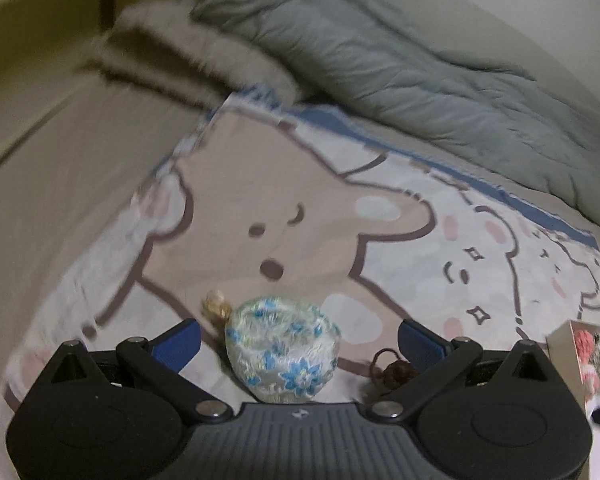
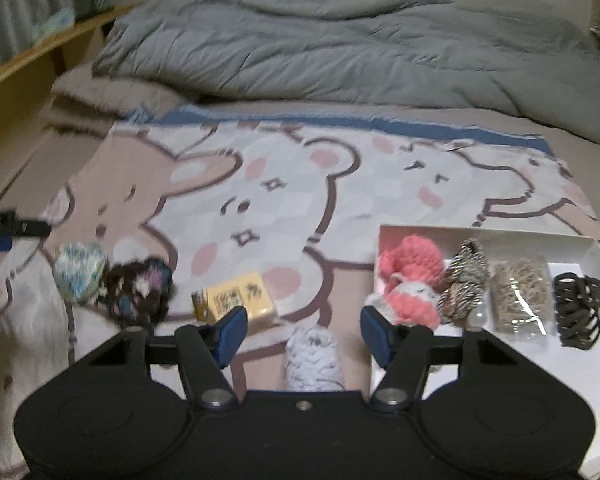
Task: Organize objects
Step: 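Move the left tool to the blue floral pouch while the right tool approaches the white knit piece, then grasp the blue floral pouch with the left tool while the right tool grasps the white knit piece, then carry the pouch with the left tool while the right tool carries the knit piece over the box, then lower and release the pouch from the left tool while the right tool releases the knit piece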
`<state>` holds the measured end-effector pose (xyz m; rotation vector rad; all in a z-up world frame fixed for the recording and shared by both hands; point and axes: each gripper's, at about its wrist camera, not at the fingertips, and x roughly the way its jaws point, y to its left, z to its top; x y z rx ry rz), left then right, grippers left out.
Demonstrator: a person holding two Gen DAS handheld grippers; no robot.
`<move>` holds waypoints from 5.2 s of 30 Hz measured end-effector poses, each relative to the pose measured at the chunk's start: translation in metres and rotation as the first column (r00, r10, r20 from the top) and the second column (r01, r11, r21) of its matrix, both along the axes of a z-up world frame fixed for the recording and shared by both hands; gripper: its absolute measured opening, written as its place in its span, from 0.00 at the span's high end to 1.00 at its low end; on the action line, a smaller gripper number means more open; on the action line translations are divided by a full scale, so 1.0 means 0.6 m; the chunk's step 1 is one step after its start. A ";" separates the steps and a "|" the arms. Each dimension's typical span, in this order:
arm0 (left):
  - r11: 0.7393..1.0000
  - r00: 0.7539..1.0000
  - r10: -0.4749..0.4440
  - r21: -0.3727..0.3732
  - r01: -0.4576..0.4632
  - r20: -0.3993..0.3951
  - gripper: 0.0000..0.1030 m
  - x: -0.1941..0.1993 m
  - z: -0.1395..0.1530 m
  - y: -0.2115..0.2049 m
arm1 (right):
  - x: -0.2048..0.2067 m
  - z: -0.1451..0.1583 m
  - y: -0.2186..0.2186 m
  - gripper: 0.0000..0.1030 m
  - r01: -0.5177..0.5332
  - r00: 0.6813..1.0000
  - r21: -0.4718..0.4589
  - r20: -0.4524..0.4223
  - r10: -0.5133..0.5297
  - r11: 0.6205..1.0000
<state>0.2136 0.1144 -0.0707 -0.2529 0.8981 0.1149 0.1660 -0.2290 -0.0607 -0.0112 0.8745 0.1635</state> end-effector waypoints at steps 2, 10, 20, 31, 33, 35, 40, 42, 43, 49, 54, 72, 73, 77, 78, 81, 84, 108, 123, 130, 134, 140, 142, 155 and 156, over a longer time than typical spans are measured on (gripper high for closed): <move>0.999 0.999 0.035 -0.030 -0.036 -0.039 0.00 0.009 -0.018 0.004 | 0.005 -0.010 0.009 0.39 -0.029 0.999 -0.018 -0.024 0.028 0.999; 0.988 0.982 0.128 -0.062 -0.138 -0.141 0.00 0.048 -0.075 0.007 | 0.018 -0.049 0.035 0.40 -0.135 0.987 -0.087 -0.097 0.127 0.987; 0.942 0.934 0.277 -0.126 -0.310 -0.226 0.00 0.080 -0.119 0.003 | 0.036 -0.092 0.045 0.47 -0.225 0.965 -0.187 -0.180 0.192 0.956; 0.929 0.901 0.358 -0.001 -0.369 -0.244 0.01 0.106 -0.141 -0.008 | 0.050 -0.125 0.049 0.50 -0.262 0.949 -0.289 -0.251 0.191 0.921; 0.937 0.905 0.344 0.021 -0.350 -0.251 0.02 0.108 -0.141 -0.011 | 0.052 -0.126 0.049 0.52 -0.260 0.949 -0.294 -0.253 0.188 0.920; 0.945 0.908 0.326 0.054 -0.324 -0.262 0.08 0.106 -0.139 -0.015 | 0.053 -0.128 0.048 0.58 -0.264 0.949 -0.309 -0.252 0.189 0.914; 0.958 0.924 0.287 0.069 -0.279 -0.251 0.18 0.104 -0.132 -0.017 | 0.053 -0.124 0.042 0.61 -0.258 0.952 -0.299 -0.241 0.189 0.919; 0.964 0.934 0.266 0.073 -0.255 -0.237 0.19 0.100 -0.125 -0.019 | 0.050 -0.116 0.039 0.62 -0.245 0.957 -0.285 -0.225 0.184 0.927; 0.967 0.940 0.255 0.082 -0.242 -0.225 0.19 0.098 -0.119 -0.022 | 0.049 -0.111 0.037 0.62 -0.239 0.959 -0.274 -0.215 0.182 0.932; 0.977 0.977 0.174 0.142 -0.156 -0.123 0.19 0.074 -0.062 -0.041 | 0.036 -0.065 0.028 0.62 -0.178 0.979 -0.185 -0.134 0.155 0.966; 0.983 0.994 0.092 0.163 -0.083 -0.053 0.19 0.049 -0.015 -0.061 | 0.023 -0.025 0.027 0.62 -0.134 0.990 -0.122 -0.066 0.127 0.983; 0.966 0.975 -0.187 0.203 0.160 0.121 0.19 -0.079 0.105 -0.153 | -0.036 0.072 0.007 0.62 -0.058 0.993 0.025 0.102 0.055 0.998; 0.964 0.973 -0.196 0.204 0.168 0.125 0.19 -0.084 0.108 -0.157 | -0.040 0.075 0.006 0.61 -0.054 0.993 0.031 0.108 0.050 0.998; 0.958 0.963 -0.230 0.206 0.199 0.140 0.19 -0.103 0.117 -0.177 | -0.050 0.086 0.003 0.61 -0.050 0.991 0.055 0.127 0.043 0.997; 0.957 0.961 -0.239 0.203 0.208 0.141 0.19 -0.107 0.118 -0.183 | -0.052 0.088 0.003 0.62 -0.049 0.991 0.059 0.131 0.041 0.997; 0.953 0.955 -0.258 0.198 0.228 0.144 0.19 -0.113 0.120 -0.197 | -0.059 0.094 0.001 0.61 -0.048 0.989 0.064 0.143 0.039 0.997; 0.949 0.950 -0.276 0.197 0.246 0.143 0.19 -0.115 0.119 -0.214 | -0.064 0.099 -0.007 0.61 -0.044 0.988 0.067 0.151 0.033 0.997; 0.875 0.868 -0.484 0.090 0.476 0.111 0.19 -0.112 0.085 -0.439 | -0.101 0.075 -0.182 0.61 0.121 0.983 0.033 0.135 -0.125 0.992; 0.796 0.795 -0.606 0.017 0.606 0.029 0.19 -0.107 0.028 -0.568 | -0.110 0.026 -0.263 0.61 0.158 0.986 0.004 0.055 -0.158 0.987; 0.789 0.787 -0.614 -0.018 0.614 -0.050 0.19 -0.087 -0.019 -0.602 | -0.102 -0.014 -0.289 0.61 0.172 0.985 -0.019 -0.017 -0.172 0.985; 0.771 0.769 -0.635 -0.008 0.636 -0.078 0.19 -0.081 -0.040 -0.618 | -0.093 -0.030 -0.300 0.61 0.184 0.982 -0.023 -0.048 -0.185 0.983; 0.741 0.738 -0.666 0.022 0.671 -0.109 0.19 -0.073 -0.063 -0.634 | -0.081 -0.057 -0.314 0.61 0.171 0.979 -0.031 -0.104 -0.173 0.985; 0.724 0.724 -0.681 0.046 0.688 -0.107 0.19 -0.074 -0.064 -0.638 | -0.078 -0.064 -0.315 0.61 0.170 0.978 -0.031 -0.115 -0.172 0.985; 0.709 0.708 -0.699 0.038 0.705 -0.103 0.16 -0.070 -0.069 -0.640 | -0.067 -0.073 -0.324 0.53 0.209 0.970 -0.023 -0.125 -0.210 0.978; 0.706 0.705 -0.702 0.037 0.708 -0.103 0.15 -0.070 -0.069 -0.641 | -0.067 -0.072 -0.326 0.52 0.214 0.969 -0.024 -0.123 -0.215 0.977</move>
